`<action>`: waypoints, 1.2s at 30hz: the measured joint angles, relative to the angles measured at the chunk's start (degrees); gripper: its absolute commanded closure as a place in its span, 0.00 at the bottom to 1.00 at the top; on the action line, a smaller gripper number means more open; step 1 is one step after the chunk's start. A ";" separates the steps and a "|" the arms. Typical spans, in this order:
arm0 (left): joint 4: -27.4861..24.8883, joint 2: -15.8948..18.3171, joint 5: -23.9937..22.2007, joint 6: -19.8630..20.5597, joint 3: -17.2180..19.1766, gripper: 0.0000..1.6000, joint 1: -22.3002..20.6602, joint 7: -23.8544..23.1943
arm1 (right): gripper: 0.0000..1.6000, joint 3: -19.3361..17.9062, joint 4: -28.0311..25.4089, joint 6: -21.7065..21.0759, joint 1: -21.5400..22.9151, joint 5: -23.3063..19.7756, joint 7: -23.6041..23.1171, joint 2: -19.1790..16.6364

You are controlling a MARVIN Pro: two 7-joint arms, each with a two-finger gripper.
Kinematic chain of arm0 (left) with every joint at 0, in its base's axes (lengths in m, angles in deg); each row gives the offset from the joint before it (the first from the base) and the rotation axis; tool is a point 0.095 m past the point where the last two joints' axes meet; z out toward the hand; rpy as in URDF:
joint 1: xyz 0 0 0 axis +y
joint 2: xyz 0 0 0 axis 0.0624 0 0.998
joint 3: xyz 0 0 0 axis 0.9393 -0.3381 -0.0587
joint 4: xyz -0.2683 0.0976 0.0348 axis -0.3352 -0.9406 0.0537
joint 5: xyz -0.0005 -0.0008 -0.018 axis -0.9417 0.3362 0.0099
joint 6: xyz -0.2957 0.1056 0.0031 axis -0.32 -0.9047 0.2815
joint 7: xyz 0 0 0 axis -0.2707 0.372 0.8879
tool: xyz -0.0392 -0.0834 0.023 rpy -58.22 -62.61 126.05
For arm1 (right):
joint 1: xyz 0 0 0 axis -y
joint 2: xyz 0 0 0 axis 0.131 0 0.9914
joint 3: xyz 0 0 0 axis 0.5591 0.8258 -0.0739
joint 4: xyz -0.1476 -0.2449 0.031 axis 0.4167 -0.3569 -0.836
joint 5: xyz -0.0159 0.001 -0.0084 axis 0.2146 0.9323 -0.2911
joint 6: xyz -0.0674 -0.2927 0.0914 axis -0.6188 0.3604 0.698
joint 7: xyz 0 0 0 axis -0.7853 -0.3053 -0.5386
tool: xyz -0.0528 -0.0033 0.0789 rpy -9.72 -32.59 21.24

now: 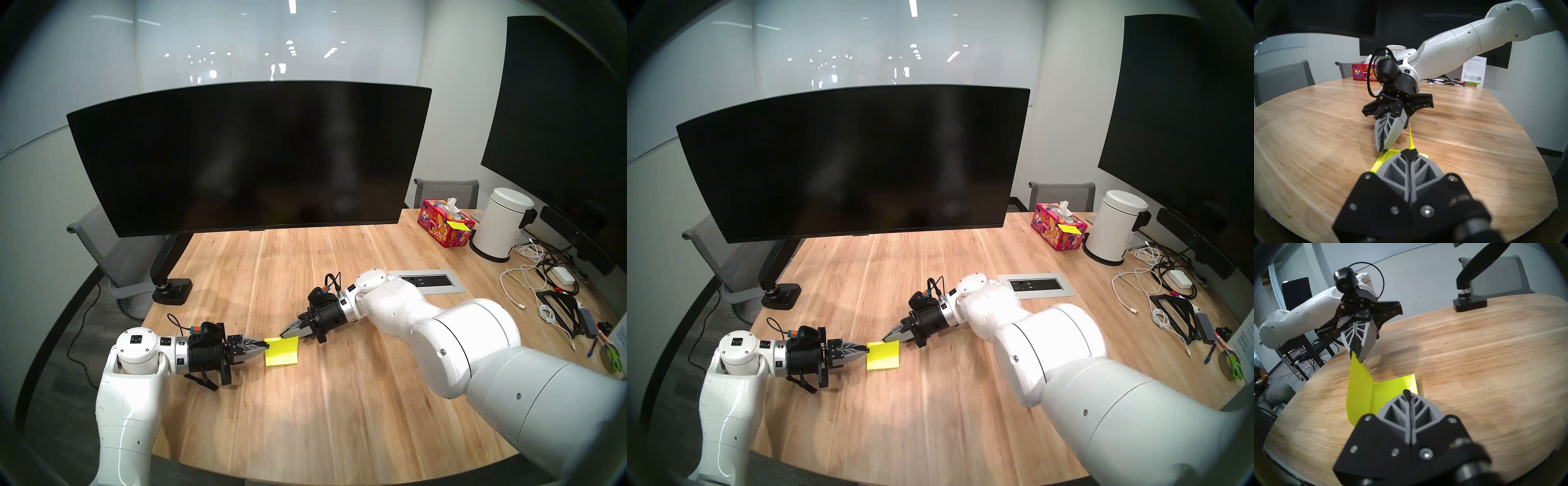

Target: Peel one sticky note off the pad and stick it onto the monitor, then press it flat

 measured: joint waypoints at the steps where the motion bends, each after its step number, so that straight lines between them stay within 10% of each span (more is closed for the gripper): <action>1: 0.00 0.02 -0.03 -0.04 0.00 1.00 0.02 0.00 | 1.00 0.17 0.00 -0.08 0.00 -0.06 0.00 0.01; 36: -0.65 -0.06 -2.09 1.10 1.23 1.00 0.43 0.00 | 1.00 9.15 -0.62 0.16 1.52 0.90 -0.02 2.13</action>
